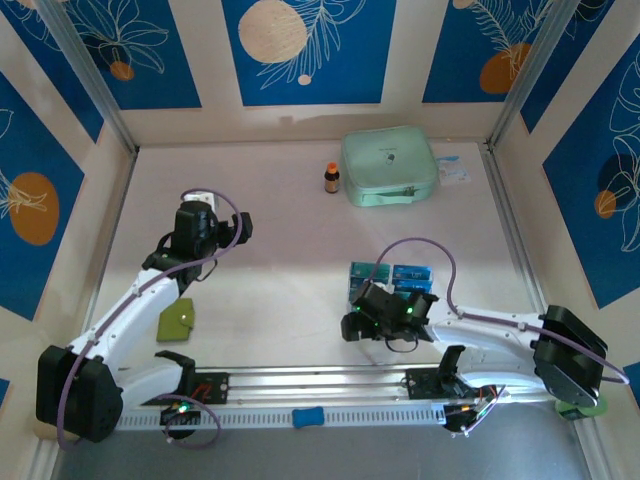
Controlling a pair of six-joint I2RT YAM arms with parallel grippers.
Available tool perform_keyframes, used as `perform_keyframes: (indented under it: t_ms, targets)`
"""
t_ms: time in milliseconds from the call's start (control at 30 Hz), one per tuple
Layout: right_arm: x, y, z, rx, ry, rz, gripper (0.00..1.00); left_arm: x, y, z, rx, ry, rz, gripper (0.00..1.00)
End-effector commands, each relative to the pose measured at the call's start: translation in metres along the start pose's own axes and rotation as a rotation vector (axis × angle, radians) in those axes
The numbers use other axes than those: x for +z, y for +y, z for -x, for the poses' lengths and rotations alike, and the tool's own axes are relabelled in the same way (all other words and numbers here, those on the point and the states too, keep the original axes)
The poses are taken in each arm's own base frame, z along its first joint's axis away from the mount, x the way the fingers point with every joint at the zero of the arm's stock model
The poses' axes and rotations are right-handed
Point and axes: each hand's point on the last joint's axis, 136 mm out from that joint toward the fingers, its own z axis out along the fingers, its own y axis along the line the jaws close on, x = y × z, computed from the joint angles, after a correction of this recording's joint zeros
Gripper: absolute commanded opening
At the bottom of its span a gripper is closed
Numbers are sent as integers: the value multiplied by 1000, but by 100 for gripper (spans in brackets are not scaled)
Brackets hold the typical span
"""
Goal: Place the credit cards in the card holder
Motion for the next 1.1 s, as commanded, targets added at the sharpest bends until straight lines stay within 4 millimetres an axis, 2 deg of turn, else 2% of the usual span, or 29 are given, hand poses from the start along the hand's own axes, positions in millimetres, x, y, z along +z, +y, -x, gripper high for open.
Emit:
perform_keyframes:
  t_ms: [0,333,800,1067]
  targets:
    - [4,-5,9,21,-48,-32,87,-1,-12,8,-10,-15,-39,100]
    - [8,-7,34,62,-112,-57,87,1,-12,5,-8,-8,-38,100]
    - [10,-4,85,113,-178,-17,87,2,-12,3,-6,-1,-39,100]
    - [6,-2,97,118,-187,8,87,1,-12,1,-7,4,-41,100]
